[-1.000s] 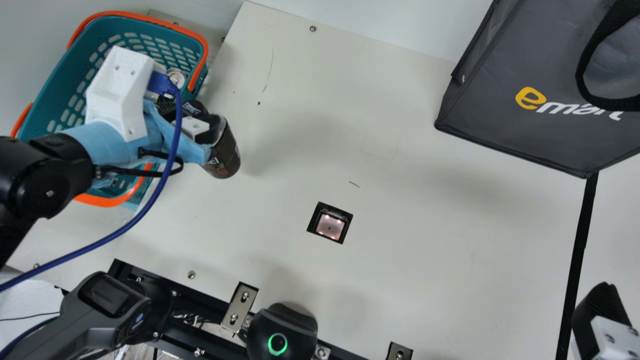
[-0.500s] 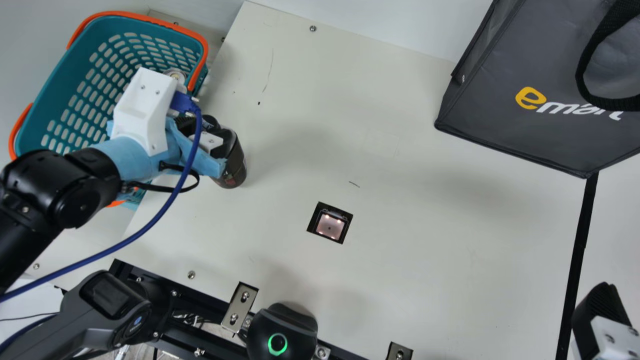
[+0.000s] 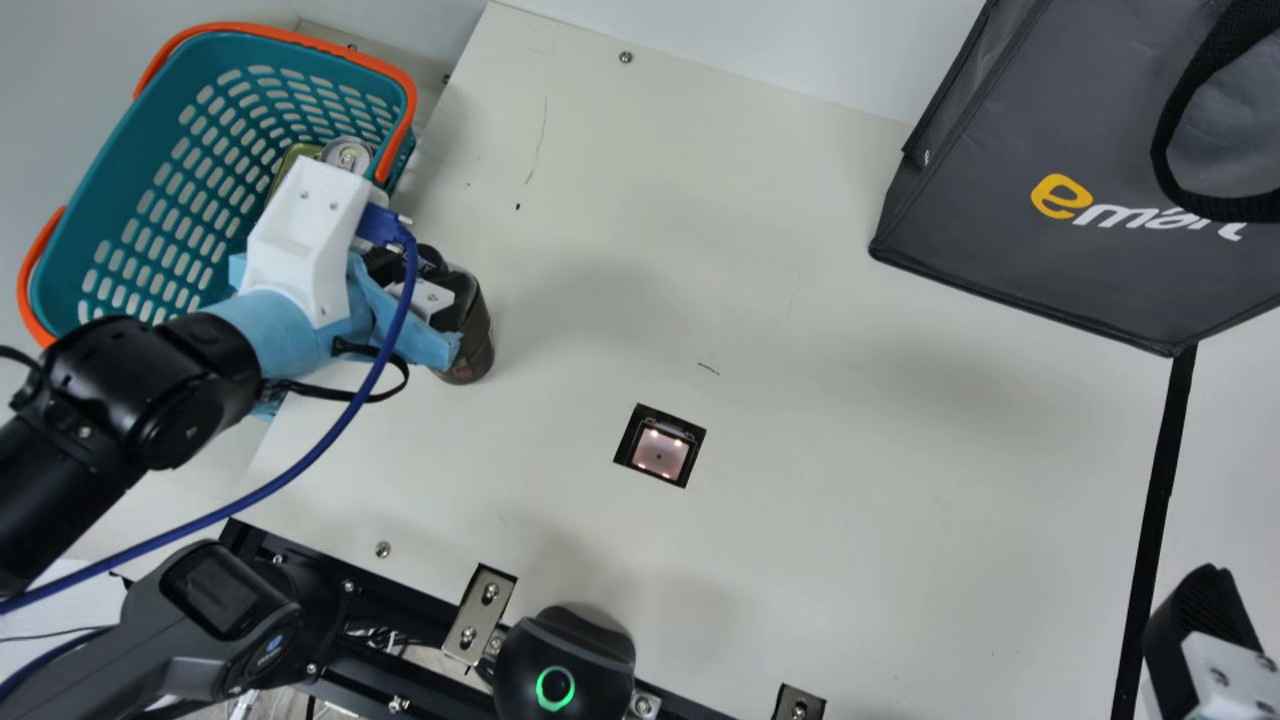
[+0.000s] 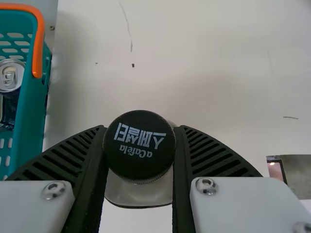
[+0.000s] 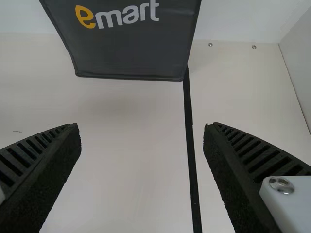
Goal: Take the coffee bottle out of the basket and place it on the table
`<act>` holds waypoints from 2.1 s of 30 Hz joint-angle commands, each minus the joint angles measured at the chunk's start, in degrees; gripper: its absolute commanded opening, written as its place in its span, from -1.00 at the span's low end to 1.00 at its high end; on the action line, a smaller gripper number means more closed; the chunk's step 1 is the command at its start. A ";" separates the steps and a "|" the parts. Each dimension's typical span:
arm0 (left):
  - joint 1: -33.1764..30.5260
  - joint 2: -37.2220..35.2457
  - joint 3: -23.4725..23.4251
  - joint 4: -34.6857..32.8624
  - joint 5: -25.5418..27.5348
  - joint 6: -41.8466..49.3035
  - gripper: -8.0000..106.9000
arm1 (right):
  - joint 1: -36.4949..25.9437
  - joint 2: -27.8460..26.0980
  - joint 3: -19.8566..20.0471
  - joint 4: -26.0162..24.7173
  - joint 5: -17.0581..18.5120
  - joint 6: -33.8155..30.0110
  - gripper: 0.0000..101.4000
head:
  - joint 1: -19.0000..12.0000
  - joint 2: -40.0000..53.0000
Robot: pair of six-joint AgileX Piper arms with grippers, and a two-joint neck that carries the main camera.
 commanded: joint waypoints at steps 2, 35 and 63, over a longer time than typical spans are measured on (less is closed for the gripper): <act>-0.20 -0.08 0.22 0.44 -0.11 -0.24 -0.11 | 0.00 0.00 0.00 0.00 0.00 0.00 0.79 | -1.48 0.14; 0.64 -1.71 -1.62 0.43 2.26 -0.24 0.71 | 0.00 0.00 0.00 0.00 0.00 0.00 0.79 | -1.48 0.14; 3.96 -1.98 -6.76 0.77 4.01 0.81 0.71 | 0.00 0.00 0.00 0.00 0.00 0.00 0.79 | -1.48 0.14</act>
